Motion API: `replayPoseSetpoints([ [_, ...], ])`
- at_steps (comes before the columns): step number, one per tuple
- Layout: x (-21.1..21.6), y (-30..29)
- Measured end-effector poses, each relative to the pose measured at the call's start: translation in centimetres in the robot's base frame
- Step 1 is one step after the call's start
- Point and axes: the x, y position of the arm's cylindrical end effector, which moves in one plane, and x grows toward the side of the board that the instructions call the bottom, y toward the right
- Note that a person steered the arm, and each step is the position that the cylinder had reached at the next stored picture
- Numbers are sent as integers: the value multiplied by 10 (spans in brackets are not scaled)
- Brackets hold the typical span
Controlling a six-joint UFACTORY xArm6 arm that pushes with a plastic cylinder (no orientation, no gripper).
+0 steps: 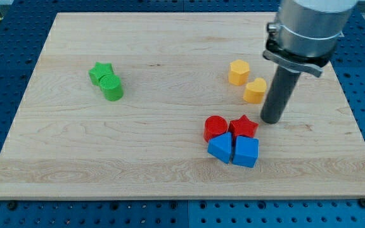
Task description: Move the yellow heart to the bottom of the yellow hexagon
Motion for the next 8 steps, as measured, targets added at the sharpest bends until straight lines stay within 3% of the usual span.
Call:
replayPoseSetpoints([
  [3,-46,2],
  [8,-25,-4],
])
